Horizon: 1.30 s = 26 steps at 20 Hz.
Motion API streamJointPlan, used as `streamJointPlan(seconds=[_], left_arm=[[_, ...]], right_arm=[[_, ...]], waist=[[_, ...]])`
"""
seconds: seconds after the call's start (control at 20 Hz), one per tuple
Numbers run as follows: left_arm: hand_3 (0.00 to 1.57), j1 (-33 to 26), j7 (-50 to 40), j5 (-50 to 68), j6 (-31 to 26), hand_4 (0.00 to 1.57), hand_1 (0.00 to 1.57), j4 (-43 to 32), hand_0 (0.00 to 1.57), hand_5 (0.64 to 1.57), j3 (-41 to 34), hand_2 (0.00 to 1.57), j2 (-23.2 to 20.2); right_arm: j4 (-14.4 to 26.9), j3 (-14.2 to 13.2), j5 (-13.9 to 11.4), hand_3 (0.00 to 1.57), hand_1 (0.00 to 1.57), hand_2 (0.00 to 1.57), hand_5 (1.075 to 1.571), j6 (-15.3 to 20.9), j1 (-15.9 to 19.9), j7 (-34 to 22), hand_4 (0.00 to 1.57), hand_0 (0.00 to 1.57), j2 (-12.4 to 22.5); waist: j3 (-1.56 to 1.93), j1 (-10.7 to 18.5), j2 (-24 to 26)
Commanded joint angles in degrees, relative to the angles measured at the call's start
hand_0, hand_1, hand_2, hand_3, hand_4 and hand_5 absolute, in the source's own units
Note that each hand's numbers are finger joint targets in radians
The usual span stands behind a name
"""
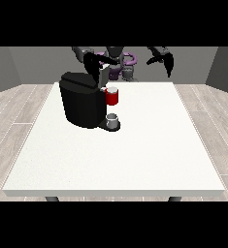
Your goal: Insert the coffee pod into the coffee machine and close the lid
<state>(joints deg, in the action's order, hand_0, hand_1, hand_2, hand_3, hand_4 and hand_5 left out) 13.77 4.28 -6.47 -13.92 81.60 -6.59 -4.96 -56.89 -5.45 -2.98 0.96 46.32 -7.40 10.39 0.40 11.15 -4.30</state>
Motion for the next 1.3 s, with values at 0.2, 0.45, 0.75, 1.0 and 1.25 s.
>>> streamJointPlan(seconds=[0.2, 0.45, 0.75, 1.0, 1.25], left_arm=[[0.0, 3.58, 2.18, -0.83, 0.58, 0.36, 0.0, -0.62, 0.0, 1.571, 1.35, 0.0, 0.9], [0.0, 4.43, 2.28, -0.27, -0.6, 0.44, 0.0, -0.45, 0.0, 1.571, 2.03, 0.0, 1.05], [0.0, 6.15, 4.0, -0.16, -1.16, 0.42, 0.0, -0.55, 0.0, 1.571, 1.99, 0.0, 0.46], [0.0, 9.87, 1.13, 1.23, -2.44, 0.37, 0.0, 0.22, 0.0, 1.571, 2.15, 0.0, 0.07], [0.0, 8.84, 2.44, 2.39, -3.01, 0.38, 0.0, 0.67, 0.0, 1.571, 1.08, 0.0, -0.75]], right_arm=[[-3.46, 4.8, -4.78, 0.0, 0.0, 0.0, 1.571, 2.2, 7.19, 0.46, 0.09, 0.0, -1.82], [-7.13, 4.5, -5.32, 0.0, 0.0, 0.0, 1.571, 2.98, 9.24, -4.65, 0.26, 0.0, 0.7], [-10.03, 6.09, -6.02, 0.0, 0.0, 0.0, 1.571, 2.71, 10.0, -5.21, 0.1, 0.0, 1.06], [-4.53, 4.62, -7.87, 0.0, 0.0, 0.0, 1.571, 3.93, 19.65, -7.22, 0.0, 0.0, 2.17], [-0.25, 3.42, -8.34, 0.0, 0.0, 0.0, 1.571, 2.17, 23.47, -4.53, 0.0, 0.0, 3.86]], waist=[[-0.43, 4.84, -4.17], [-0.43, 8.8, -5.39], [-0.41, 10.27, -8.41], [-0.42, 13.37, -10.31], [-0.42, 13.77, -11.73]])
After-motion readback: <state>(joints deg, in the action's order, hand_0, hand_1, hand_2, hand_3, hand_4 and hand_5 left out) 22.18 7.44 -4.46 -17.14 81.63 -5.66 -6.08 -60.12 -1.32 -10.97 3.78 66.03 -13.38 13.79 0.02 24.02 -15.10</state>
